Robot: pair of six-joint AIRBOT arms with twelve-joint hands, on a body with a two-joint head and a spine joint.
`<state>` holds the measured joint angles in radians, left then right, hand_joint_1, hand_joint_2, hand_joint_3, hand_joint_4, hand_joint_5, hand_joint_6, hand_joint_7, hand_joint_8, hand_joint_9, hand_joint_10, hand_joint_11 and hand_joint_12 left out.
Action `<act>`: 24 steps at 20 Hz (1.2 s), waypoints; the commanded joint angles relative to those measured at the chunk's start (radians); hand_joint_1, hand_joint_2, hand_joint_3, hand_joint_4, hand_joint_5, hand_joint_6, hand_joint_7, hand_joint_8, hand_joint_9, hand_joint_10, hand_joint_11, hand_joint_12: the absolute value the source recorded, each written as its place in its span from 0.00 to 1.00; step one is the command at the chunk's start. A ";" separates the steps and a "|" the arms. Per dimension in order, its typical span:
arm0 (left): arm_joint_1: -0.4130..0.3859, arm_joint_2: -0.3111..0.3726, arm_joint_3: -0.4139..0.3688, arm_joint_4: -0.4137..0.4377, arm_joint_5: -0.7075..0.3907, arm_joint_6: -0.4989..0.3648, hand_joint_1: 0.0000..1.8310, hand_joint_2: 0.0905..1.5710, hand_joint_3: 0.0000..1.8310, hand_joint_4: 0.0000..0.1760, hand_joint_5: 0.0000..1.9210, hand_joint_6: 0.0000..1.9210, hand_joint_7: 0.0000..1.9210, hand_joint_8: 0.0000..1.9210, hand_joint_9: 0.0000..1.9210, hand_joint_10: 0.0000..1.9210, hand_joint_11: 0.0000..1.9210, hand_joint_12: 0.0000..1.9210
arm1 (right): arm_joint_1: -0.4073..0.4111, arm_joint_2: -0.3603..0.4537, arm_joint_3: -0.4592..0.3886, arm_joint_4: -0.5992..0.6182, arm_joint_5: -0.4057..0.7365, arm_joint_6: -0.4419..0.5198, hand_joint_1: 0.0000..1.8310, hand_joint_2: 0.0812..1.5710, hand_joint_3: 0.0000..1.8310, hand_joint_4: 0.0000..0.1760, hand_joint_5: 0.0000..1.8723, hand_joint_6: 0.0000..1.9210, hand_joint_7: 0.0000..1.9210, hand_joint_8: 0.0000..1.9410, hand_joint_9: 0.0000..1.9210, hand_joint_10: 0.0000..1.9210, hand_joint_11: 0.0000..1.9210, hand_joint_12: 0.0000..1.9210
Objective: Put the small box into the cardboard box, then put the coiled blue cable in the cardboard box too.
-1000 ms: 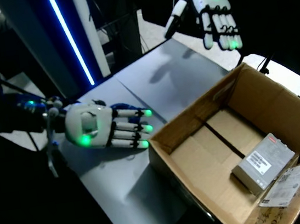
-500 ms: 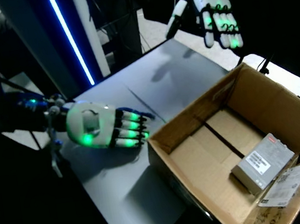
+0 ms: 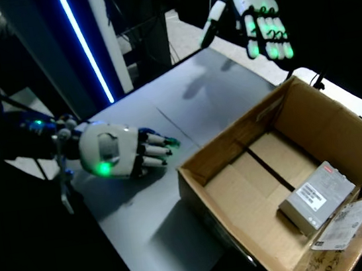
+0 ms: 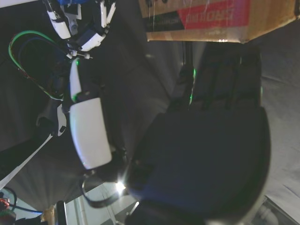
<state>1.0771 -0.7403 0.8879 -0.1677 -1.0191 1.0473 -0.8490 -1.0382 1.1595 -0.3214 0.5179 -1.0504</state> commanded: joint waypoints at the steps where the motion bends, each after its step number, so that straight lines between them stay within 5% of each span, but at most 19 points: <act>1: -0.009 -0.004 0.005 -0.006 -0.122 -0.007 0.24 0.54 0.00 1.00 0.02 0.00 0.00 0.00 0.00 0.00 0.00 0.00 | 0.015 0.005 -0.006 0.005 0.045 -0.005 0.88 0.80 0.00 0.47 0.44 1.00 0.56 1.00 0.74 1.00 0.81 1.00; 4: -0.008 -0.010 0.009 -0.006 -0.122 -0.011 0.25 0.54 0.00 1.00 0.03 0.00 0.00 0.00 0.00 0.00 0.00 0.00 | 0.039 0.050 -0.041 0.005 0.118 -0.005 0.86 0.80 0.00 0.70 0.47 1.00 0.62 1.00 0.79 1.00 0.85 1.00; 8: -0.009 -0.014 0.013 -0.006 -0.122 -0.016 0.24 0.53 0.00 1.00 0.02 0.00 0.00 0.00 0.00 0.00 0.00 0.00 | 0.068 0.107 -0.080 0.005 0.197 -0.005 0.81 0.83 0.01 0.83 0.50 1.00 0.68 1.00 0.81 1.00 0.85 1.00; 10: -0.008 -0.015 0.014 -0.006 -0.122 -0.016 0.24 0.53 0.00 1.00 0.03 0.00 0.01 0.00 0.00 0.00 0.00 0.00 | 0.094 0.130 -0.100 0.004 0.206 -0.005 0.80 0.83 0.01 0.82 0.52 1.00 0.68 1.00 0.81 1.00 0.85 1.00; 12: -0.008 -0.019 0.016 -0.006 -0.121 -0.016 0.22 0.53 0.00 1.00 0.02 0.00 0.00 0.00 0.00 0.00 0.00 0.00 | 0.095 0.144 -0.113 0.001 0.244 -0.005 0.79 0.83 0.00 0.12 0.47 1.00 0.65 1.00 0.77 1.00 0.80 1.00; 13: -0.008 -0.020 0.017 -0.006 -0.121 -0.016 0.22 0.54 0.00 1.00 0.02 0.00 0.00 0.00 0.00 0.00 0.00 0.00 | 0.095 0.149 -0.117 0.001 0.258 -0.005 0.74 0.85 0.01 0.05 0.45 1.00 0.61 1.00 0.75 1.00 0.77 1.00; 16: -0.008 -0.023 0.021 -0.006 -0.118 -0.020 0.23 0.54 0.00 1.00 0.02 0.00 0.00 0.00 0.00 0.00 0.00 0.00 | 0.101 0.168 -0.135 -0.004 0.305 -0.005 0.84 0.82 0.00 0.00 0.48 1.00 0.68 1.00 0.82 1.00 0.84 1.00; 20: -0.009 -0.025 0.022 -0.006 -0.119 -0.020 0.22 0.54 0.00 1.00 0.01 0.00 0.00 0.00 0.00 0.00 0.01 0.00 | 0.135 0.194 -0.158 -0.013 0.376 -0.005 0.83 0.82 0.00 0.00 0.44 1.00 0.64 1.00 0.80 1.00 0.85 1.00; 21: -0.009 -0.026 0.023 -0.006 -0.119 -0.020 0.23 0.54 0.00 1.00 0.01 0.00 0.00 0.00 0.00 0.00 0.01 0.00 | 0.144 0.199 -0.164 -0.018 0.390 -0.005 0.73 0.88 0.01 0.00 0.39 1.00 0.63 0.98 0.79 1.00 0.84 1.00; 23: -0.009 -0.028 0.024 -0.006 -0.120 -0.020 0.22 0.55 0.00 1.00 0.01 0.00 0.00 0.00 0.00 0.00 0.01 0.00 | 0.157 0.207 -0.173 -0.020 0.430 -0.005 0.76 0.86 0.00 0.00 0.34 1.00 0.62 0.92 0.79 0.96 0.82 1.00; 24: -0.009 -0.028 0.024 -0.006 -0.121 -0.020 0.21 0.55 0.00 1.00 0.00 0.00 0.00 0.00 0.00 0.00 0.01 0.01 | 0.173 0.215 -0.178 -0.019 0.463 -0.005 0.55 0.88 0.00 0.00 0.29 0.89 0.62 0.93 0.78 0.96 0.82 1.00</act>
<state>1.0775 -0.7677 0.9096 -0.1722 -1.0187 1.0294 -0.6941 -0.8272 0.9840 -0.3847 0.8326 -1.0592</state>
